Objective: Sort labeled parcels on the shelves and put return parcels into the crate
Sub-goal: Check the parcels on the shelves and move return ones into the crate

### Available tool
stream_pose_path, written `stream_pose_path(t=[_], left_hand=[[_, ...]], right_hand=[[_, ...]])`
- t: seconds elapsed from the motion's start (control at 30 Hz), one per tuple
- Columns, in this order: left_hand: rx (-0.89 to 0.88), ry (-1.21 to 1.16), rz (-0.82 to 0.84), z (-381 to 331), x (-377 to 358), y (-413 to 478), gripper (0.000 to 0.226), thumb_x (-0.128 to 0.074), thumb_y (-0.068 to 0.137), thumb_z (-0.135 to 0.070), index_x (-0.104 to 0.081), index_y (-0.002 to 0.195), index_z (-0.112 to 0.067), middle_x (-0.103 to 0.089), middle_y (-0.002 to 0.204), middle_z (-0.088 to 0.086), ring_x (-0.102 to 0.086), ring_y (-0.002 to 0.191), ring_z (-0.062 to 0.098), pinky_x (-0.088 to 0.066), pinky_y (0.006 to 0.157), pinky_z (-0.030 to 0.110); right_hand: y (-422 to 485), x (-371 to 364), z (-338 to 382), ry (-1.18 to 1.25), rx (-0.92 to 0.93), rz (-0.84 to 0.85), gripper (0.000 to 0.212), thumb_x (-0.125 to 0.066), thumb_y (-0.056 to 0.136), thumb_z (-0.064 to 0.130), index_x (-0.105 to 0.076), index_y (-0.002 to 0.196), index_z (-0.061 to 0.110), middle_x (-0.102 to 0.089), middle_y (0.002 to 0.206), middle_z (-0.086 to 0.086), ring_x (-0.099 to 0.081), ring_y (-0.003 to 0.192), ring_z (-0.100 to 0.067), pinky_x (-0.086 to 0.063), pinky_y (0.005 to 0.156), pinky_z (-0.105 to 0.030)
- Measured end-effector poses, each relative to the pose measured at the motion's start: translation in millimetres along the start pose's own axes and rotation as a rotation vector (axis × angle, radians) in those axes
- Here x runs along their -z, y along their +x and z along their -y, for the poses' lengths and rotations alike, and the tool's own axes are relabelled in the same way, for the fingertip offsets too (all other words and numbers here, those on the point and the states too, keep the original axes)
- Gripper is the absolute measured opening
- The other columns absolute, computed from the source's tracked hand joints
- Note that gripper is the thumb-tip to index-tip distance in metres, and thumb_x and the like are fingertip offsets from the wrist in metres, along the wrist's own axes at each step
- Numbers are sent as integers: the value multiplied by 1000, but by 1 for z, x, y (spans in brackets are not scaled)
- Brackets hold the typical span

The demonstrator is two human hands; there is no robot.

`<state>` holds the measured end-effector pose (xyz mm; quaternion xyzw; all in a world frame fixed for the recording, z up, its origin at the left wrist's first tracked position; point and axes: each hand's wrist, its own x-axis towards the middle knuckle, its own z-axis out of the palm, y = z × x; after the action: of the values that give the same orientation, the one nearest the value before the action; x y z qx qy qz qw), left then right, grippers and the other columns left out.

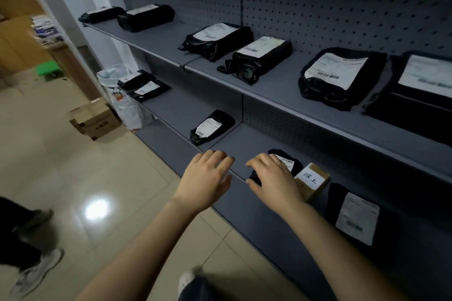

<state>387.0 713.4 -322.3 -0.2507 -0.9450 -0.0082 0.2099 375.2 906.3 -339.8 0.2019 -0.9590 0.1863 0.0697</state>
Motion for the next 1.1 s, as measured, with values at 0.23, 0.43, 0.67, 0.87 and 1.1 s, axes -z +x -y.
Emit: stream_pose_path(t=[0.23, 0.43, 0.67, 0.87, 1.1], left_hand=[[-272, -112, 64, 52, -65, 60, 33, -67, 80, -28, -62, 109, -14, -60, 97, 5, -59, 85, 26, -50, 70, 37], [-483, -232, 110, 87, -112, 96, 33, -72, 77, -27, -65, 107, -14, -62, 98, 5, -60, 86, 25, -49, 72, 34], [-498, -372, 172, 99, -188, 109, 38, -46, 85, -37, -69, 104, -14, -66, 95, 4, -64, 81, 25, -51, 69, 33], [-418, -463, 307, 81, -256, 104, 40, -45, 83, -40, -67, 105, -15, -66, 95, 3, -65, 80, 24, -53, 65, 34], [-246, -528, 540, 56, -338, 92, 51, -43, 98, -43, -39, 145, -22, -49, 138, 0, -46, 125, 21, -40, 100, 32]], right_hand=[[33, -42, -14, 1, -268, -67, 32, -67, 87, 25, -62, 117, 16, -57, 115, -2, -51, 110, -23, -42, 89, -33], [44, -72, -16, -18, -575, -135, 30, -77, 76, 19, -66, 104, 14, -60, 104, -4, -59, 95, -26, -51, 73, -36], [34, -117, -35, -4, -815, -204, 29, -79, 77, 19, -66, 103, 12, -63, 104, -8, -61, 96, -28, -54, 70, -34], [31, -172, -72, 24, -932, -186, 32, -78, 78, 21, -65, 106, 11, -66, 106, -10, -66, 86, -27, -48, 51, -28], [40, -239, -125, 121, -1022, -187, 46, -54, 96, 34, -45, 137, 17, -56, 126, -9, -58, 110, -27, -52, 76, -33]])
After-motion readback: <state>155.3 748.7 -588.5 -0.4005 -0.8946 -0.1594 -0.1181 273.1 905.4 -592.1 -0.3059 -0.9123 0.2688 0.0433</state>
